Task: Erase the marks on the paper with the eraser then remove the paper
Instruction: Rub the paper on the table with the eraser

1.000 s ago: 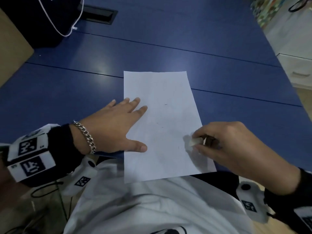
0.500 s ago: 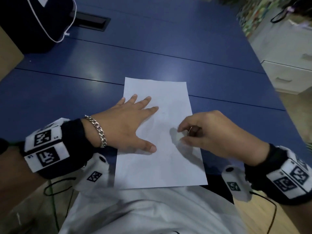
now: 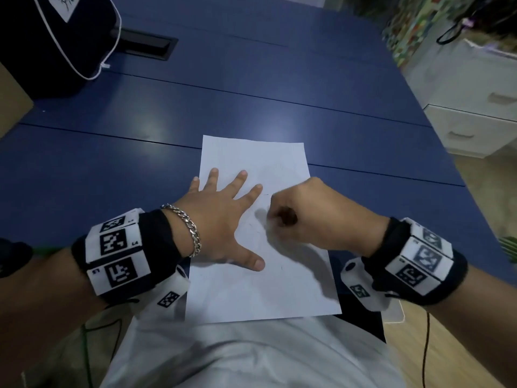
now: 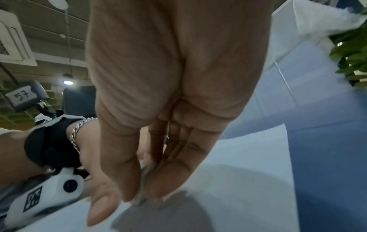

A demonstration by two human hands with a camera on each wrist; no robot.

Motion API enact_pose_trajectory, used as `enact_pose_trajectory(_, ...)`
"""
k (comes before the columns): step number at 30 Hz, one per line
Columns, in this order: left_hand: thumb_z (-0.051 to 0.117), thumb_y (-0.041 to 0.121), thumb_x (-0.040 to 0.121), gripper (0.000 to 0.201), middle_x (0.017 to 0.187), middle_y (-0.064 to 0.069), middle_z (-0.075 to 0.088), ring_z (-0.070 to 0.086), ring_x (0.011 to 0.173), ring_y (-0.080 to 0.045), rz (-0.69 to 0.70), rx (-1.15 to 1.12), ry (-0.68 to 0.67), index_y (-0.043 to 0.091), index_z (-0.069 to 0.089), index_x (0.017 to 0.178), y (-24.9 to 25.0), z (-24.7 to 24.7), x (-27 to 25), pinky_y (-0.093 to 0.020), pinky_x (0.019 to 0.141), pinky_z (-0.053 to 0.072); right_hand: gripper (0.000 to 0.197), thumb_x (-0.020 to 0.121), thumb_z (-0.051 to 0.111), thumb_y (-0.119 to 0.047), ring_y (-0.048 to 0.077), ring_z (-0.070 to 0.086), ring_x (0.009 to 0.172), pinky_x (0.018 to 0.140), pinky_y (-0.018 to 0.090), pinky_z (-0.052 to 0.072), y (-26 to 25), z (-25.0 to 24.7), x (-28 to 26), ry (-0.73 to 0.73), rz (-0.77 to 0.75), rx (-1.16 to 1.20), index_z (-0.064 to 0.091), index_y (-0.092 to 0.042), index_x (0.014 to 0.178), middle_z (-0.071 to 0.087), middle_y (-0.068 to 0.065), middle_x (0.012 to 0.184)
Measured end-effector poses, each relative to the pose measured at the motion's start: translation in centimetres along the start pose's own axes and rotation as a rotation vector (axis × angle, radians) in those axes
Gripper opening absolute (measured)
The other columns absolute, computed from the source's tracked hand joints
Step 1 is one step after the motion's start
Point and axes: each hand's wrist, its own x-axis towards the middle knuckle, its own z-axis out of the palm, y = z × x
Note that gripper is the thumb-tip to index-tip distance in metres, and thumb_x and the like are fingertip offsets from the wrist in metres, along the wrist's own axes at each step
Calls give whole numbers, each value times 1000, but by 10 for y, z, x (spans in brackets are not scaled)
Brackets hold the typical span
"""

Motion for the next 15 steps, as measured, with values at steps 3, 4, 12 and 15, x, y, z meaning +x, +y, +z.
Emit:
enact_pose_trajectory(3, 42, 108, 52, 140, 166, 7, -34, -20, 154, -46, 3, 11, -1, 44, -28, 155, 0, 0, 0, -66, 124, 3, 17, 83, 84, -40, 2, 67, 69, 64, 20, 57, -7, -7, -2, -217, -15, 35, 77, -27, 92, 73, -12, 75)
enact_pose_trajectory(4, 42, 108, 52, 140, 166, 7, -34, -20, 154, -45, 3, 10, 0, 44, -28, 155, 0, 1, 0, -66, 124, 3, 18, 82, 85, -41, 2, 66, 68, 64, 21, 57, -6, -9, 2, -199, -10, 27, 77, -27, 89, 72, -12, 74)
enact_pose_trajectory(12, 43, 108, 51, 141, 167, 8, -33, -19, 154, -45, -3, -3, 0, 44, -26, 156, 0, 1, 0, -66, 124, 4, 17, 83, 84, -39, 4, 67, 69, 64, 23, 58, -7, -6, 6, -189, -7, 31, 76, -24, 86, 73, -11, 73)
enact_pose_trajectory(15, 43, 108, 50, 141, 167, 9, -32, -20, 155, -44, 2, -10, 0, 45, -25, 156, -1, 1, 0, -66, 124, 4, 23, 81, 86, -46, 0, 67, 73, 62, 16, 53, -4, -13, 3, -232, -11, 2, 77, -28, 91, 73, -14, 75)
